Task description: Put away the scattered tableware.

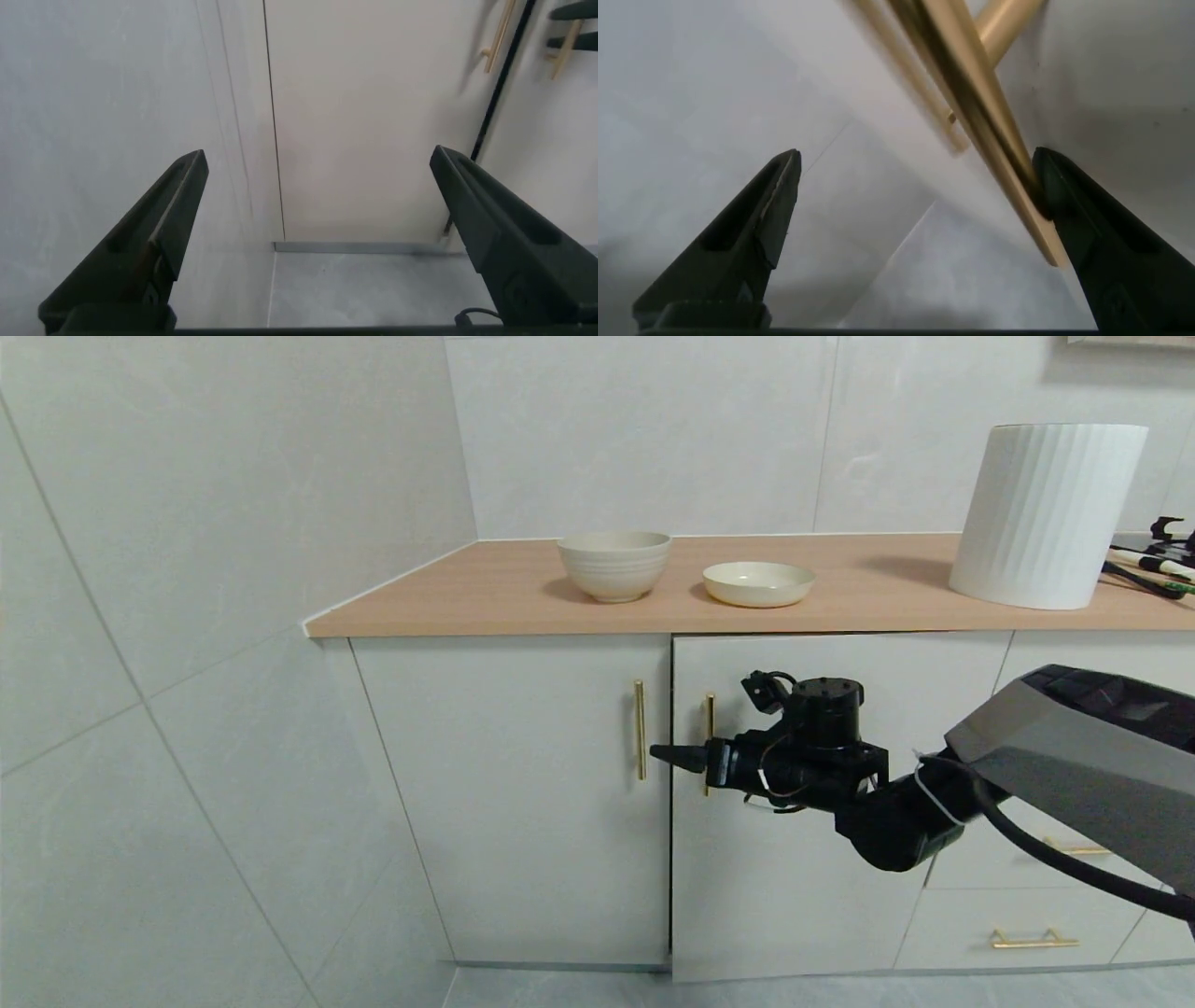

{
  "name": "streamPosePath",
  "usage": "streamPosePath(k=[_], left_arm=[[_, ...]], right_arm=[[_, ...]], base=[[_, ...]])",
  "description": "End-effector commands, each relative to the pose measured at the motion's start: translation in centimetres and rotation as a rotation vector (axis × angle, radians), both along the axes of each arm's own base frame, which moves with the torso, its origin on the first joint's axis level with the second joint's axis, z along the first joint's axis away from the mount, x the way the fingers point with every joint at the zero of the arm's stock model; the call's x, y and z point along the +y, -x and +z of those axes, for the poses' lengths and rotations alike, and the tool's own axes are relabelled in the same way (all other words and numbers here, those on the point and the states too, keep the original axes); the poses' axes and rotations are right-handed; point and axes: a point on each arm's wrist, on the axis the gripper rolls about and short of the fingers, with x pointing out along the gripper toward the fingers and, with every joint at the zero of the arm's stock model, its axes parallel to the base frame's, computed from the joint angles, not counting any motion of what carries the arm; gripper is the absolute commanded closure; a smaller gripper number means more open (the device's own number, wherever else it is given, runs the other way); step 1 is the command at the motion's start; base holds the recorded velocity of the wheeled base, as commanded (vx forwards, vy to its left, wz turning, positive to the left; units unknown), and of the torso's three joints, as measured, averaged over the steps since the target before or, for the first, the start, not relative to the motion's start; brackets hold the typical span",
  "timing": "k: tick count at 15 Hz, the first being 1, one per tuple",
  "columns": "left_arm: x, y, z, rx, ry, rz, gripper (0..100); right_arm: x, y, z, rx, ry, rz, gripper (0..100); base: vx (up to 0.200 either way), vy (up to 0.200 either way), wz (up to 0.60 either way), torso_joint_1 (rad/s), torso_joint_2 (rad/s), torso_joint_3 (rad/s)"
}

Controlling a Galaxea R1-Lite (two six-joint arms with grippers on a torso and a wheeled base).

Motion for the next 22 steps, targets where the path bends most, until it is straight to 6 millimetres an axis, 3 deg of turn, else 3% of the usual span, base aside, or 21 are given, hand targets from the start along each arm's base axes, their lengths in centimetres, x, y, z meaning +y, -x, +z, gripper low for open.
streamPosePath(k=[1, 10, 12, 14, 15, 16, 17, 18, 19, 20, 22], left_arm=[[0.0, 0.0, 0.0, 0.0, 0.001, 0.001, 0], [0.0, 0.0, 0.2, -0.008, 0.0, 0.001, 0], [-0.1, 1.6, 4.5, -0.07, 0.027, -0.058, 0], [-0.1, 2.3, 10.0, 0.046, 0.071, -0.26, 0], [-0.3, 1.3, 13.0, 0.131, 0.11, -0.353, 0], [-0.6, -1.0, 15.3, 0.213, 0.139, -0.429, 0], [-0.8, -2.4, 16.0, 0.257, 0.15, -0.458, 0], [-1.6, -8.1, 17.3, 0.385, 0.178, -0.524, 0], [-1.6, -8.1, 17.3, 0.385, 0.178, -0.524, 0], [-2.9, -16.4, 17.2, 0.439, 0.206, -0.633, 0], [-5.1, -21.2, 15.6, 0.495, 0.271, -0.719, 0]], right_arm=[[-0.5, 1.1, 1.0, -0.018, -0.017, 0.035, 0], [-3.5, 8.0, 2.9, 0.009, -0.053, 0.254, 0], [-4.1, 9.2, 3.7, 0.004, -0.057, 0.26, 0], [-4.4, 9.8, 4.2, -0.001, -0.06, 0.27, 0], [-4.6, 10.1, 4.2, 0.003, -0.06, 0.273, 0], [-4.8, 10.4, 4.3, 0.005, -0.059, 0.269, 0], [-4.8, 10.5, 4.3, 0.005, -0.059, 0.271, 0], [-5.0, 10.8, 4.1, 0.017, -0.055, 0.272, 0], [-5.0, 10.8, 4.1, 0.017, -0.055, 0.272, 0], [-5.1, 11.2, 3.6, 0.039, -0.046, 0.275, 0], [-5.2, 11.4, 3.4, 0.046, -0.043, 0.274, 0]], base=[[0.0, 0.0, 0.0, 0.0, 0.0, 0.0], [0.0, 0.0, 0.0, 0.0, 0.0, 0.0], [0.0, 0.0, 0.0, 0.0, 0.0, 0.0], [0.0, 0.0, 0.0, 0.0, 0.0, 0.0], [0.0, 0.0, 0.0, 0.0, 0.0, 0.0], [0.0, 0.0, 0.0, 0.0, 0.0, 0.0], [0.0, 0.0, 0.0, 0.0, 0.0, 0.0], [0.0, 0.0, 0.0, 0.0, 0.0, 0.0], [0.0, 0.0, 0.0, 0.0, 0.0, 0.0], [0.0, 0.0, 0.0, 0.0, 0.0, 0.0], [0.0, 0.0, 0.0, 0.0, 0.0, 0.0]])
